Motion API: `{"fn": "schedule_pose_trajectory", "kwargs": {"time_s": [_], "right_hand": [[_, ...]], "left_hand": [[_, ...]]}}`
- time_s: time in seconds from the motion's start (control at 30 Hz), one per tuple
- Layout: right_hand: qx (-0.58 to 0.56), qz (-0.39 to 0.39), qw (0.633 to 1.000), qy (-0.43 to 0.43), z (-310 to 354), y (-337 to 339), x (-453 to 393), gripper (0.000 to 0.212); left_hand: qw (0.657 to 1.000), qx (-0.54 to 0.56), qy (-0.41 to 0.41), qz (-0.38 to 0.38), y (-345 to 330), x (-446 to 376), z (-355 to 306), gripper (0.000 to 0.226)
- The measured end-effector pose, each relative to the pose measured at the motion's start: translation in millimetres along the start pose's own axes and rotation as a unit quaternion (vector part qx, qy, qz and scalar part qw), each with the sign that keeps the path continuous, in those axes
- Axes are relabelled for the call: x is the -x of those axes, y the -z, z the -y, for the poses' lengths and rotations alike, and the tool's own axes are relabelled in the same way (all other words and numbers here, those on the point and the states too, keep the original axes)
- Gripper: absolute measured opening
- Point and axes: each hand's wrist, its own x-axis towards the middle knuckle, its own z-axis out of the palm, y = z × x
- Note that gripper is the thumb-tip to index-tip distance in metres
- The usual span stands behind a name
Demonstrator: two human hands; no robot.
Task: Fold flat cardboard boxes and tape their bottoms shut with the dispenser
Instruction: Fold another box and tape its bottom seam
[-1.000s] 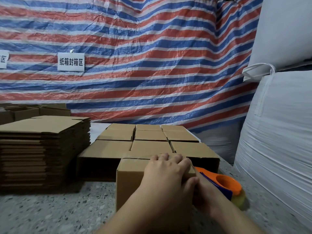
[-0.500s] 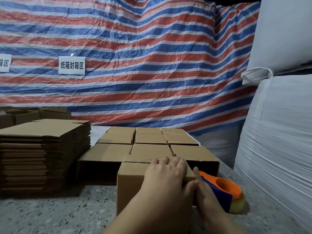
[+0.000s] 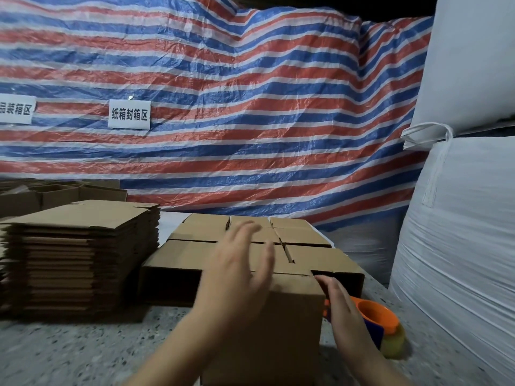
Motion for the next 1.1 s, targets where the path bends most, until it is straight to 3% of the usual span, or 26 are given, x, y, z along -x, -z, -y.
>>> {"fn": "schedule_pose_trajectory", "kwargs": {"time_s": [0.1,0.17,0.23,0.3,0.47,0.6,0.73,0.83,1.0,1.1], "right_hand": [[0.038,0.032,0.999,0.014,5.6,-5.0,7.5,0.074],[0.052,0.049,0.997,0.020,7.0,-8.9,11.2,0.077],[0.053,0.055,0.997,0.020,8.8,-13.7,12.8,0.078],[0.049,0.052,0.997,0.014,8.8,-18.4,11.9,0.081],[0.024,0.055,0.998,-0.021,-0.6,-20.1,12.9,0.094],[0.031,0.049,0.997,-0.055,-6.6,-21.0,22.4,0.091],[0.009,0.048,0.998,-0.051,15.4,-23.0,10.6,0.066],[0.030,0.051,0.996,-0.066,36.9,-21.7,-11.8,0.074],[0.131,0.092,0.964,-0.214,33.9,-30.5,-37.4,0.084],[0.154,0.104,0.946,-0.266,17.6,-43.8,-35.8,0.091]], "left_hand": [[0.992,0.023,0.109,-0.059,9.3,6.5,28.2,0.047],[0.976,0.049,0.207,-0.035,9.2,17.1,43.4,0.052],[0.956,0.096,0.277,0.007,5.8,27.9,53.0,0.041],[0.943,0.145,0.297,0.038,1.6,36.9,55.9,0.035],[0.940,0.195,0.270,0.080,2.0,53.2,61.3,0.064],[0.927,0.236,0.276,0.099,2.9,65.7,59.7,0.046],[0.932,0.227,0.283,0.022,9.4,50.1,60.5,0.048],[0.929,0.178,0.321,0.049,22.7,25.5,65.1,0.037],[0.856,0.145,0.480,0.127,20.0,11.0,91.3,0.038],[0.818,0.137,0.532,0.171,12.8,23.0,109.9,0.042]]}}
